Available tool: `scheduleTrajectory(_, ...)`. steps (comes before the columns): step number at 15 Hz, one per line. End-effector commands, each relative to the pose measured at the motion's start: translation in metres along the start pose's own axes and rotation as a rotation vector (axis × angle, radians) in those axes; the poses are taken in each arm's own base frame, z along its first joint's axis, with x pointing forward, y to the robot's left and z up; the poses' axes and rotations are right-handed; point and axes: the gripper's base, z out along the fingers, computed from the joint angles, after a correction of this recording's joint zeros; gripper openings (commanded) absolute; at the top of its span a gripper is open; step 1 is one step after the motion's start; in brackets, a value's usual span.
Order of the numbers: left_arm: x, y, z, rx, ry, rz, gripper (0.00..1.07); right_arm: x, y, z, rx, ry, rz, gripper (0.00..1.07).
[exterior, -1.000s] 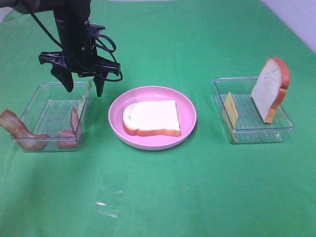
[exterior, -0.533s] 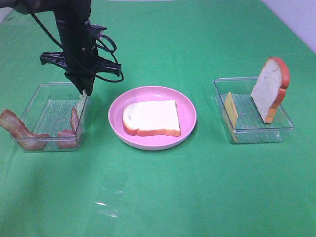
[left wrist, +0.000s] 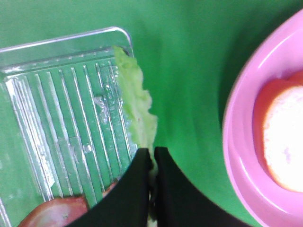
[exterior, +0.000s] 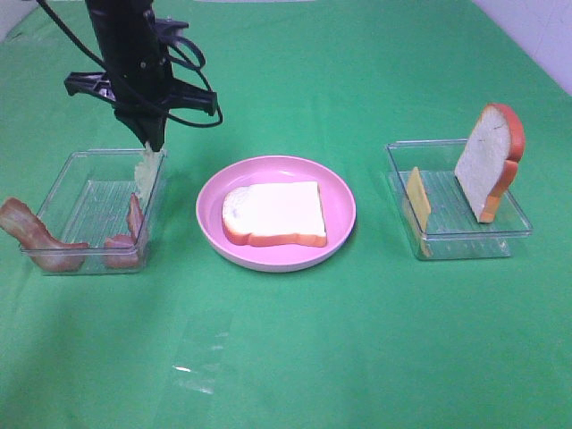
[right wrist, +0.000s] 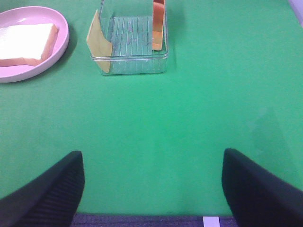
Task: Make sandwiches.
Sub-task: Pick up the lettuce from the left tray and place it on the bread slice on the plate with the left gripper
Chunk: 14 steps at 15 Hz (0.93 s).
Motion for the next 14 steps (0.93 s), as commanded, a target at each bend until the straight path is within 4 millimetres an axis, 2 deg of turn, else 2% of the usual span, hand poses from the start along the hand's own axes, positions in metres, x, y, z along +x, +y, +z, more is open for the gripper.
scheduleTrajectory(1, 0.008, 0.001, -0.040, 0.025, 0.009, -0.012, 0.00, 0.003, 0.000, -0.002, -0.008, -0.026, -0.004, 0.77)
scheduleTrajectory(4, 0.012, -0.005, -0.075, 0.152, -0.040, -0.021, 0.00, 0.003, 0.000, -0.002, -0.008, -0.026, -0.004, 0.77)
scheduleTrajectory(6, 0.014, -0.013, -0.079, 0.254, -0.038, 0.022, 0.00, 0.003, 0.000, -0.002, -0.008, -0.026, -0.004, 0.77)
scheduleTrajectory(7, 0.013, -0.021, -0.075, 0.329, -0.027, 0.048, 0.00, 0.003, 0.000, -0.002, -0.008, -0.026, -0.004, 0.77)
scheduleTrajectory(8, 0.011, -0.036, -0.062, 0.476, -0.010, 0.083, 0.00, 0.003, 0.000, -0.002, -0.008, -0.026, -0.004, 0.77)
scheduleTrajectory(10, 0.008, -0.050, -0.048, 0.617, 0.010, 0.086, 0.00, 0.003, 0.000, -0.002, -0.008, -0.026, -0.004, 0.77)
scheduleTrajectory(12, 0.007, -0.062, -0.036, 0.716, 0.028, 0.092, 0.00, 0.003, 0.000, -0.002, -0.008, -0.026, -0.004, 0.77)
scheduleTrajectory(14, 0.009, -0.070, -0.024, 0.729, 0.032, 0.131, 0.00, 0.003, 0.000, -0.002, -0.008, -0.026, -0.004, 0.77)
